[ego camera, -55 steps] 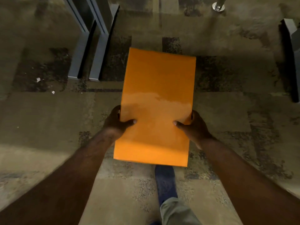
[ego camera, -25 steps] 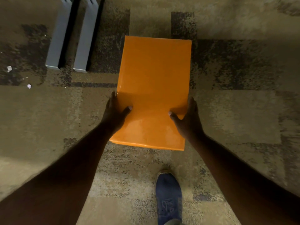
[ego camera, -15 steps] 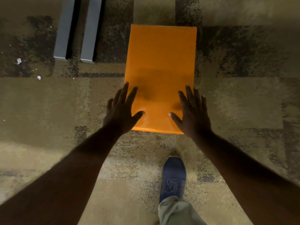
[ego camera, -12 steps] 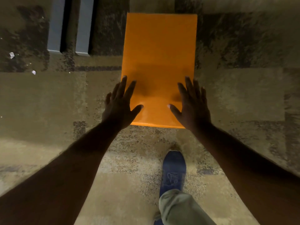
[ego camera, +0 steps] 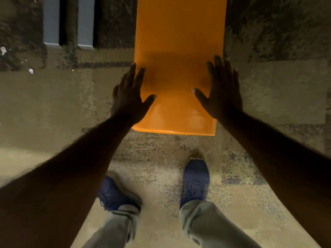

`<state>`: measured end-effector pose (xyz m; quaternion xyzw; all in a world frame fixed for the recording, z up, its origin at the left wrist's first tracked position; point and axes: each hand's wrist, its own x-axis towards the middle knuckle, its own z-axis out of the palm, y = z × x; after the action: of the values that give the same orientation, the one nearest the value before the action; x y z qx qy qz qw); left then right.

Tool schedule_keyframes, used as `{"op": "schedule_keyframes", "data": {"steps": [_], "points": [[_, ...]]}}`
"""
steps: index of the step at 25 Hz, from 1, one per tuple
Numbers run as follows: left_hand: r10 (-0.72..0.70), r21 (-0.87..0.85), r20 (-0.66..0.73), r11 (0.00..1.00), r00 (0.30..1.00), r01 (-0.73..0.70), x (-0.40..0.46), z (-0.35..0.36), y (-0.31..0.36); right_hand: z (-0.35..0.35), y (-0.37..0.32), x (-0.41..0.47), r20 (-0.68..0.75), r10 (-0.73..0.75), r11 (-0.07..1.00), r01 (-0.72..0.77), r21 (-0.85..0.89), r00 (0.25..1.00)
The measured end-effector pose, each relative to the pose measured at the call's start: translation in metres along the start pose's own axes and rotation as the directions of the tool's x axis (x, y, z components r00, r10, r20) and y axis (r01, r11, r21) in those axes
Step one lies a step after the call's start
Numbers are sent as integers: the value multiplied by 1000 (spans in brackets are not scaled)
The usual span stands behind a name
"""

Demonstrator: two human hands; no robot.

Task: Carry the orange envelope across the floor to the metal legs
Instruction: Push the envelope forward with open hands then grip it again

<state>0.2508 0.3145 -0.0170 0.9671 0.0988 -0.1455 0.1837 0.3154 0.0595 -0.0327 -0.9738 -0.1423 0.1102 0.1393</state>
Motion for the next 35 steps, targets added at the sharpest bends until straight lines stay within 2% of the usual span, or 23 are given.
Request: {"op": "schedule_keyframes", "data": {"steps": [3,5,8,10,14,20,27,30,35], "points": [[-1,-18,7,1000,1000,1,15,4,-10,8,-2,10,-38,57,998,-56,33,998],[-29,-75,16,997,999,30,21,9,-14,15,-3,13,-78,160,981,-150,120,984],[-101,-230,39,967,994,107,27,20,-19,27,-1,15,-70,386,886,-348,306,920],[-112,-385,62,914,992,128,30,27,-22,35,2,17,-41,459,823,-407,396,888],[-135,-615,158,761,978,204,34,29,-30,42,-1,16,-102,481,774,-368,514,871],[-143,-690,204,680,968,246,54,-2,-59,35,-36,37,-117,480,742,-331,584,870],[-90,-679,131,718,987,155,114,-58,-103,39,-83,118,-139,425,723,-243,646,894],[-60,-685,103,719,993,114,140,-72,-116,45,-95,157,-94,403,685,-232,691,910],[-75,-682,107,720,991,128,177,-84,-134,51,-115,203,-133,415,677,-207,706,900]]}}
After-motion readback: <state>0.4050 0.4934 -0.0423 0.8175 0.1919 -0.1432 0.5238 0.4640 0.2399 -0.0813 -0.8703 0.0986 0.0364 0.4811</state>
